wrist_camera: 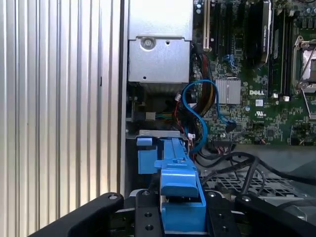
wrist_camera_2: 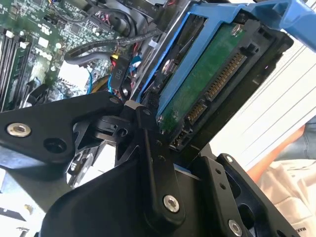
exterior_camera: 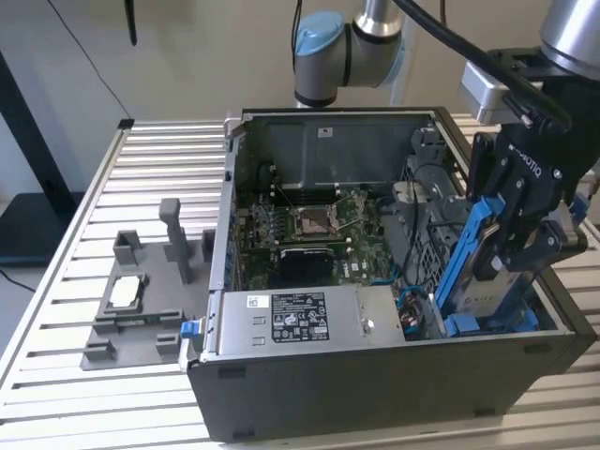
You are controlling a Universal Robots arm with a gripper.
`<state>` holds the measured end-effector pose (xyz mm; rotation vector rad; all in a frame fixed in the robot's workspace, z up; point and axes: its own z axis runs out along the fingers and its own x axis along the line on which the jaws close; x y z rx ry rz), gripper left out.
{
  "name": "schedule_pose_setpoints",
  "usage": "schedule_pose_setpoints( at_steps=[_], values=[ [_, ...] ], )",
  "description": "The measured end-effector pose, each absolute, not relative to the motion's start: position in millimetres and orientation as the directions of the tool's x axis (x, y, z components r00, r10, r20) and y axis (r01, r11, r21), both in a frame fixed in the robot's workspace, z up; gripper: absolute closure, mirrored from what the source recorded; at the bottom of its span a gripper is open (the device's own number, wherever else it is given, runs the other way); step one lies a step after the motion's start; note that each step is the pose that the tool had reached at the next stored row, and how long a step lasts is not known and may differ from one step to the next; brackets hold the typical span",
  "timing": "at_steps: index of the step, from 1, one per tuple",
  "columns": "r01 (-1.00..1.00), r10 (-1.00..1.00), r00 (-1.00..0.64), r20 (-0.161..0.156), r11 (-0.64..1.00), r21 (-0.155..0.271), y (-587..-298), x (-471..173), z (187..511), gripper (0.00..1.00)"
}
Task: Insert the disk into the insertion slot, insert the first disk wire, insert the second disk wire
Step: 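Insert the disk into the insertion slot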
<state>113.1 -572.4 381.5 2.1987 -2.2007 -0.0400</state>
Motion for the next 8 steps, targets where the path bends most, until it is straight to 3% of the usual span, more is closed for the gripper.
schedule_pose_setpoints(
  at_steps=[8],
  values=[
    [-0.999,-1.000,-0.001,0.004,0.001,0.039,-572.4,113.2,376.0,0.67]
  ],
)
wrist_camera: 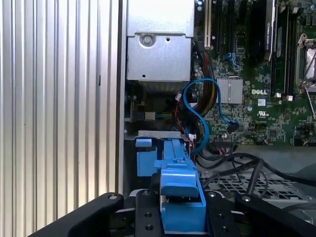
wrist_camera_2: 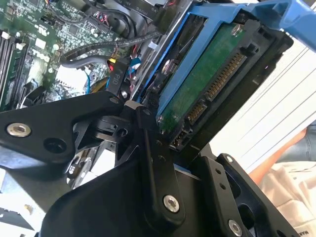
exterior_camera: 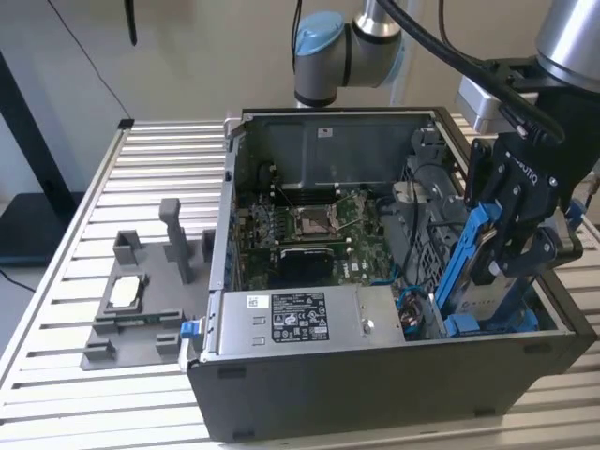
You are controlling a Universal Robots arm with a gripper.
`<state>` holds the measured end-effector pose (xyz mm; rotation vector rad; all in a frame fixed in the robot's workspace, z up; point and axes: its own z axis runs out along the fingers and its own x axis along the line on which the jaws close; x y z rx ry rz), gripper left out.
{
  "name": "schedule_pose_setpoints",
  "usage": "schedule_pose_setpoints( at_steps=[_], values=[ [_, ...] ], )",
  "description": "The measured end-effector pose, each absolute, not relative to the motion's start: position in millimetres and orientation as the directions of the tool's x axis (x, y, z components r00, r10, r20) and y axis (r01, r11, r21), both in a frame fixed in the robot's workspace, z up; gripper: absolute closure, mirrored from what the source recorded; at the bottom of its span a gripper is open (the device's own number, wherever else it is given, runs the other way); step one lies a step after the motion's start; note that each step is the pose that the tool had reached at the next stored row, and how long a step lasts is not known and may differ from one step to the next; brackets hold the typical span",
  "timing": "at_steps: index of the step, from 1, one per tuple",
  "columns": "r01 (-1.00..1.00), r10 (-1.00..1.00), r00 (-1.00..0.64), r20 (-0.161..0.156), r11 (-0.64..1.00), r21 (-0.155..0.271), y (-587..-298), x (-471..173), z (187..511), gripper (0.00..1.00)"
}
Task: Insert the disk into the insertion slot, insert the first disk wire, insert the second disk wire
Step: 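Insert the disk into the insertion slot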
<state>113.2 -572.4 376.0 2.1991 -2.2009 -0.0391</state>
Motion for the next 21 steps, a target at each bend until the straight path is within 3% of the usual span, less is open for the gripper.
schedule_pose_setpoints(
  at_steps=[7,8,10,11,13,17,19,21],
  values=[
    [-0.999,-1.000,-0.001,0.004,0.001,0.039,-572.4,113.2,375.9,0.67],
    [-0.999,-1.000,-0.001,0.004,0.001,0.039,-572.4,113.2,375.9,0.65],
    [-0.999,-1.000,-0.001,0.003,0.001,0.039,-572.4,113.2,375.8,0.53],
    [-0.999,-1.000,-0.001,0.003,0.001,0.039,-572.4,113.2,375.8,0.53],
    [-0.999,-1.000,-0.001,0.003,0.001,0.039,-572.4,113.2,375.8,0.42],
    [-0.999,-1.000,-0.001,0.003,0.001,0.039,-572.4,113.1,375.7,0.42],
    [-0.999,-1.000,-0.001,0.003,0.001,0.039,-572.4,113.2,375.7,0.34],
    [-0.999,-1.000,-0.001,0.003,0.001,0.039,-572.4,113.2,375.6,0.34]
  ],
)
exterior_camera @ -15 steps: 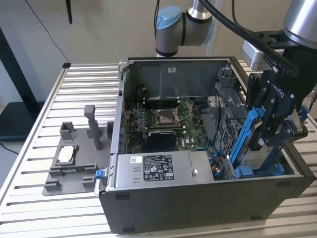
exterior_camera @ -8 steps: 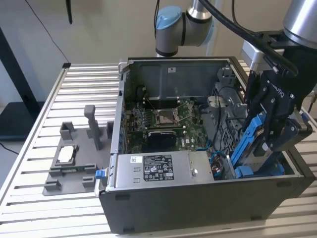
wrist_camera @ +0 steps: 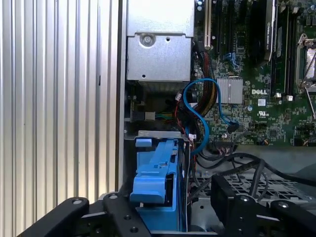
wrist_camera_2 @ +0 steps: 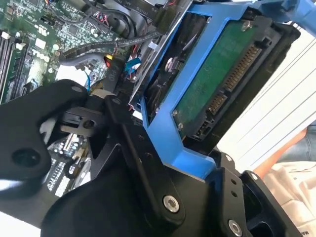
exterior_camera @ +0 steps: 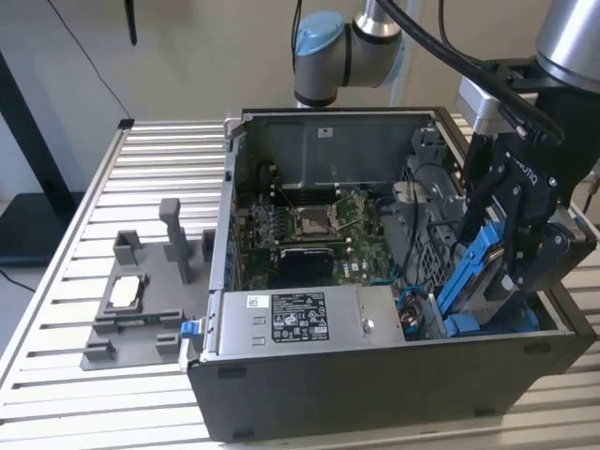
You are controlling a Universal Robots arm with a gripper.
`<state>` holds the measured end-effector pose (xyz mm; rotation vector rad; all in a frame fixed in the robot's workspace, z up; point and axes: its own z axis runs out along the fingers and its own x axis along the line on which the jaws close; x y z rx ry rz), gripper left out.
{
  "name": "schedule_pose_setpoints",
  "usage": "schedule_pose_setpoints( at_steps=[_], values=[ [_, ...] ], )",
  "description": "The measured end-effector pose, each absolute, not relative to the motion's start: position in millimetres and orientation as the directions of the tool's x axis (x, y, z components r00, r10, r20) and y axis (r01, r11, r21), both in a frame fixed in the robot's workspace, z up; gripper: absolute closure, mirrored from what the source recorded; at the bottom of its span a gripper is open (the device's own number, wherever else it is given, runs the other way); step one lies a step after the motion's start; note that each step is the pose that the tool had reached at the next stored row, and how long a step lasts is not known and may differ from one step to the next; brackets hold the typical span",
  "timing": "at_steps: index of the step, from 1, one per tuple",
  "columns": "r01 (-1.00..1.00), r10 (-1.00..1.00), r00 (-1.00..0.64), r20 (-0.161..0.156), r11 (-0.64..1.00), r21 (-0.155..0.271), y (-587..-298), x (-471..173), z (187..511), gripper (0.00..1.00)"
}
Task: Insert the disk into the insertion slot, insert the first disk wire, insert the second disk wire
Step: 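Insert the disk into the insertion slot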
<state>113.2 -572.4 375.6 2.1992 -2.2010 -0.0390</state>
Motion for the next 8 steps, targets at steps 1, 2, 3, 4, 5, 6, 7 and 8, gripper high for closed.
schedule_pose_setpoints(
  at_steps=[1,2,3,4,5,6,7,8],
  values=[
    [-0.999,-1.000,-0.001,0.003,0.001,0.039,-572.4,113.2,375.6,0.28],
    [-0.999,-1.000,-0.001,0.003,0.001,0.039,-572.4,113.2,375.6,0.31],
    [-0.999,-1.000,-0.001,0.003,0.001,0.039,-572.4,113.2,375.6,0.38],
    [-0.999,-1.000,-0.001,0.004,0.001,0.039,-572.4,113.2,375.6,0.44],
    [-0.999,-1.000,-0.001,0.003,0.001,0.039,-572.4,113.2,375.6,0.44],
    [-0.999,-1.000,-0.001,0.004,0.001,0.039,-572.4,113.2,375.6,0.50],
    [-0.999,-1.000,-0.001,0.003,0.001,0.039,-572.4,113.2,375.5,0.56],
    [-0.999,-1.000,-0.001,0.003,0.001,0.039,-572.4,113.2,375.5,0.62]
  ],
)
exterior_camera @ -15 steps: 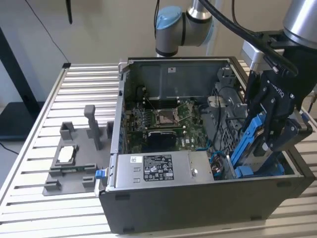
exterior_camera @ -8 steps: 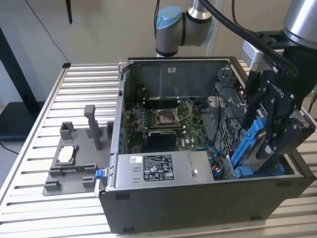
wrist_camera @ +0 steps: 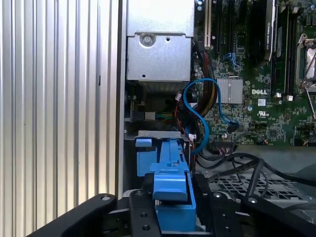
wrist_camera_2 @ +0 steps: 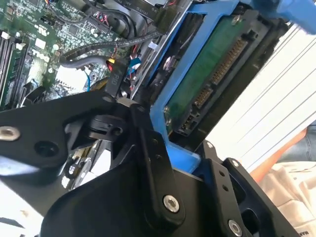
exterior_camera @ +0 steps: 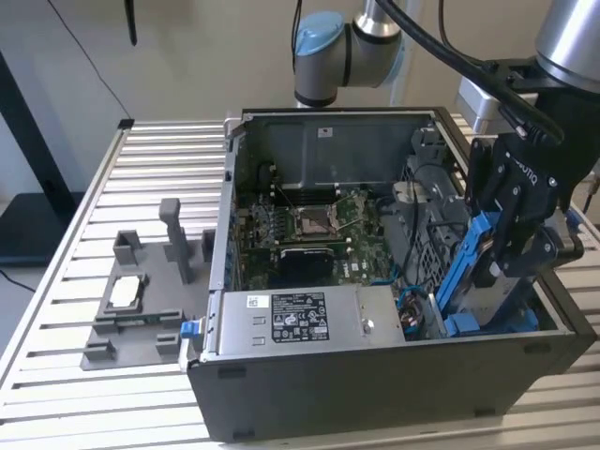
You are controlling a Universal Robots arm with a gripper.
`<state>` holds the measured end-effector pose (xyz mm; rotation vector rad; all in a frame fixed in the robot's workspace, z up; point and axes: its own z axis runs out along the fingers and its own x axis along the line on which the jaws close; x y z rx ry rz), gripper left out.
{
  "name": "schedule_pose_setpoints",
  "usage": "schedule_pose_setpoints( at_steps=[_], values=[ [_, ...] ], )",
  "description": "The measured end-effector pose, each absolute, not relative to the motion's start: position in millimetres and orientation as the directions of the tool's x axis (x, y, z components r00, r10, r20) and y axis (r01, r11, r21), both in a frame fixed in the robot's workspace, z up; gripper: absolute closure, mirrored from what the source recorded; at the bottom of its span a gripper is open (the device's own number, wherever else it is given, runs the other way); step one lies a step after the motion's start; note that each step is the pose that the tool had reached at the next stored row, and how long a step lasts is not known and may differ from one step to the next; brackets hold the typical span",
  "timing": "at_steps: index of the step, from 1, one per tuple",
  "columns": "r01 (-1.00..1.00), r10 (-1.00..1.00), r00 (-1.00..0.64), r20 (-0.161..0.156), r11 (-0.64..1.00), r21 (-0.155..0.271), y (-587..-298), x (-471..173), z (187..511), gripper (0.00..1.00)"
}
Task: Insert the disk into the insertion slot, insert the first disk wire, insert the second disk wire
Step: 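Insert the disk into the insertion slot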
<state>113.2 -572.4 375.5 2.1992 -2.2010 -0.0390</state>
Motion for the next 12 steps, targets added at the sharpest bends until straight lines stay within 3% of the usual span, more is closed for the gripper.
schedule_pose_setpoints(
  at_steps=[2,9,12],
  values=[
    [-0.999,-1.000,-0.001,0.004,0.001,0.039,-572.4,113.2,375.5,0.67],
    [-0.999,-1.000,-0.001,0.003,0.001,0.039,-572.4,113.2,375.4,0.68],
    [-0.999,-1.000,-0.001,0.003,0.001,0.039,-572.4,113.2,375.3,0.60]
  ],
)
